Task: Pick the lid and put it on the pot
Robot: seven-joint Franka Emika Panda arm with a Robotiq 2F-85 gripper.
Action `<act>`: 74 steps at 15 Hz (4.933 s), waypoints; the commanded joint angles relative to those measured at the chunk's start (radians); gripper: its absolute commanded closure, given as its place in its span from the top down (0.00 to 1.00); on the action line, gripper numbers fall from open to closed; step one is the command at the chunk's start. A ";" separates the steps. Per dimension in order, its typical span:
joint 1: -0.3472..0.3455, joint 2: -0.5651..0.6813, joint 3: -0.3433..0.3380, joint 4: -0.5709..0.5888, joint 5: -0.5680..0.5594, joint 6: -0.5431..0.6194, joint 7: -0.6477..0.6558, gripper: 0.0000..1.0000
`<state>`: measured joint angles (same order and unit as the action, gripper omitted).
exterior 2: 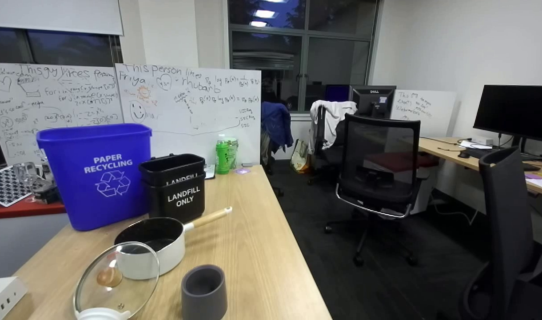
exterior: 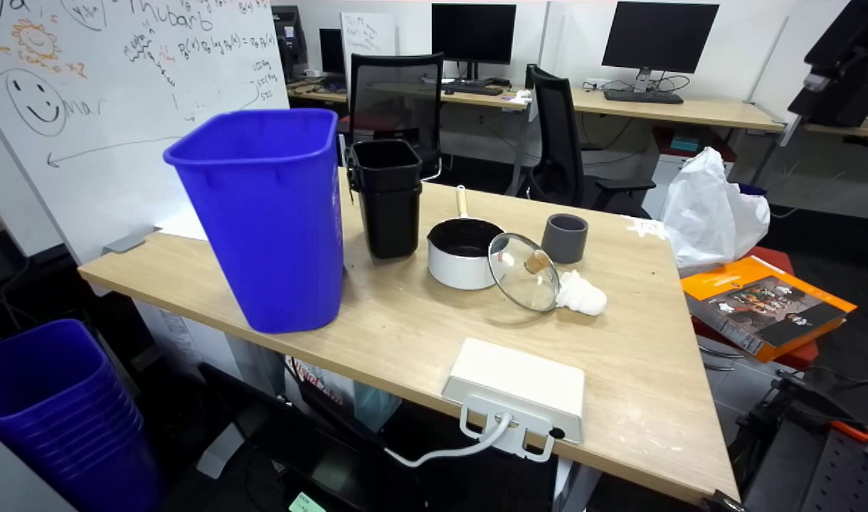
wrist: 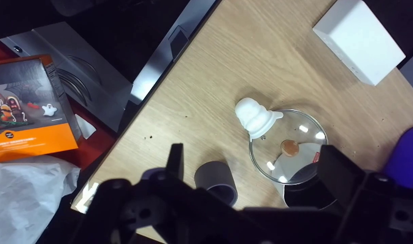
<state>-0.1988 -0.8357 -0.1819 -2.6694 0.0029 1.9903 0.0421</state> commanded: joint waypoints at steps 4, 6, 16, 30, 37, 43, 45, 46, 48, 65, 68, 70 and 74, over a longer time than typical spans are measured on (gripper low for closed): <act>-0.007 0.002 0.006 0.002 0.005 -0.003 -0.005 1.00; -0.007 0.002 0.006 0.002 0.005 -0.003 -0.005 1.00; -0.024 -0.021 -0.010 -0.141 0.012 0.165 -0.010 1.00; -0.002 0.039 -0.036 -0.110 0.082 0.220 -0.024 1.00; 0.027 0.055 -0.042 -0.108 0.110 0.268 -0.036 1.00; 0.109 0.114 -0.074 -0.109 0.226 0.353 -0.075 1.00; 0.133 0.149 -0.079 -0.110 0.265 0.378 -0.096 1.00; 0.145 0.170 -0.080 -0.110 0.285 0.395 -0.105 1.00; 0.189 0.221 -0.087 -0.111 0.339 0.440 -0.139 1.00; 0.544 0.630 -0.098 -0.122 0.894 0.915 -0.724 1.00; 0.544 0.629 -0.105 -0.120 0.894 0.915 -0.730 1.00; 0.544 0.629 -0.105 -0.120 0.895 0.915 -0.731 1.00; 0.551 0.636 -0.109 -0.118 0.896 0.939 -0.772 1.00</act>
<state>0.3456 -0.2066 -0.2873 -2.7877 0.8957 2.9085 -0.6915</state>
